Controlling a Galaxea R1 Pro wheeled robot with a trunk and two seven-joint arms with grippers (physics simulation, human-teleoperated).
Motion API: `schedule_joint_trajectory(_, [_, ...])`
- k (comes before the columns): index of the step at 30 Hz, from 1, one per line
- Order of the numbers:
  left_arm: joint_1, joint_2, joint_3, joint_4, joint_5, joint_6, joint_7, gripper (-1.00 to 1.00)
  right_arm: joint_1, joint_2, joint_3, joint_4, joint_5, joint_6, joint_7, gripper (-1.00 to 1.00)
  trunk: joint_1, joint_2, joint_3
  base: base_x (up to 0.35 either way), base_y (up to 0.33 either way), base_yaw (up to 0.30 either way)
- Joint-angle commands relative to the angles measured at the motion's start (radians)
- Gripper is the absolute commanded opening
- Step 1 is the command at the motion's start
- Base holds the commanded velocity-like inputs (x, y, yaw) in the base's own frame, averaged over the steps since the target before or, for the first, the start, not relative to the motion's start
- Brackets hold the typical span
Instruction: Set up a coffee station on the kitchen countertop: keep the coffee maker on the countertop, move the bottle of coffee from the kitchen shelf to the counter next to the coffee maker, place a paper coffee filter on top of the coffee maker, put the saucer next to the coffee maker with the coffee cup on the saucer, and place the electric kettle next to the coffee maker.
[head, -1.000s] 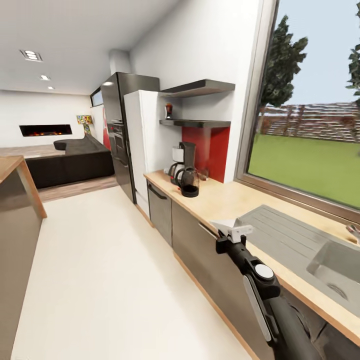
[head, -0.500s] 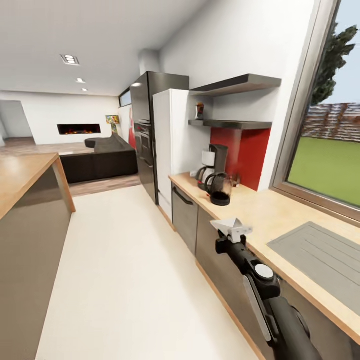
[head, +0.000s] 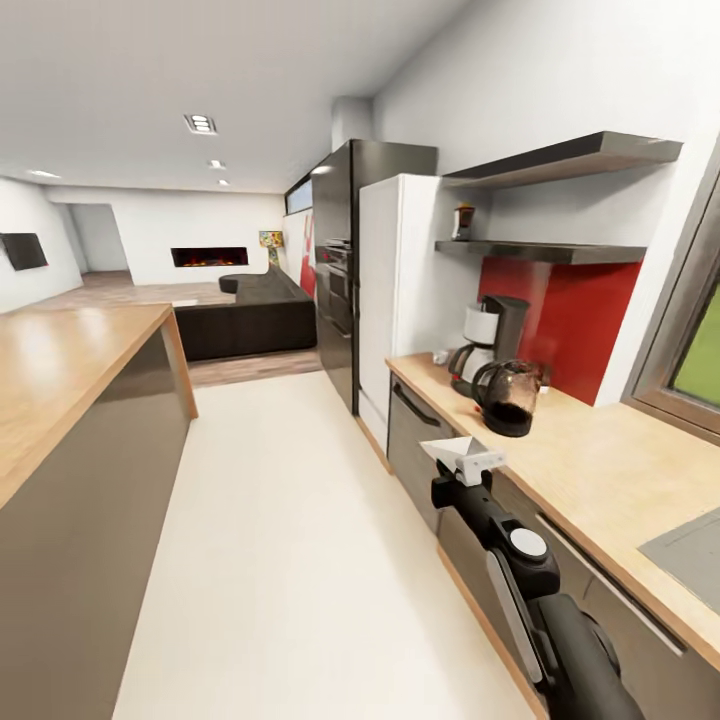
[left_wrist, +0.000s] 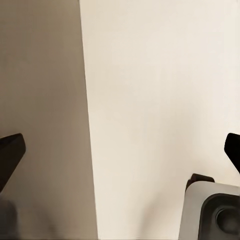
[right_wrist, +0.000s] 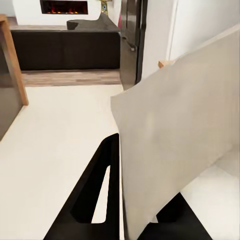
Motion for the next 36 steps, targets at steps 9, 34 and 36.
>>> schedule_joint_trajectory(9, [-0.001, 0.000, 0.002, -0.002, -0.001, -0.001, 0.000, 1.00, 0.000, -0.001, 0.000, 0.000, 0.004, 0.007, -0.001, -1.00, 0.001, 0.000, 0.000, 0.336, 0.005, 0.012])
schedule_joint_trajectory(34, [0.001, 0.000, 0.003, 0.000, -0.001, -0.001, 0.000, 1.00, 0.000, -0.002, 0.000, 0.000, 0.005, 0.007, -0.001, -1.00, 0.001, 0.000, 0.000, 0.305, 0.161, 0.000])
schedule_joint_trajectory(36, [0.000, 0.000, 0.003, 0.000, -0.001, -0.001, 0.000, 1.00, 0.000, -0.002, 0.000, -0.001, 0.005, 0.007, 0.000, -1.00, 0.001, 0.000, 0.000, 0.283, 0.232, 0.000])
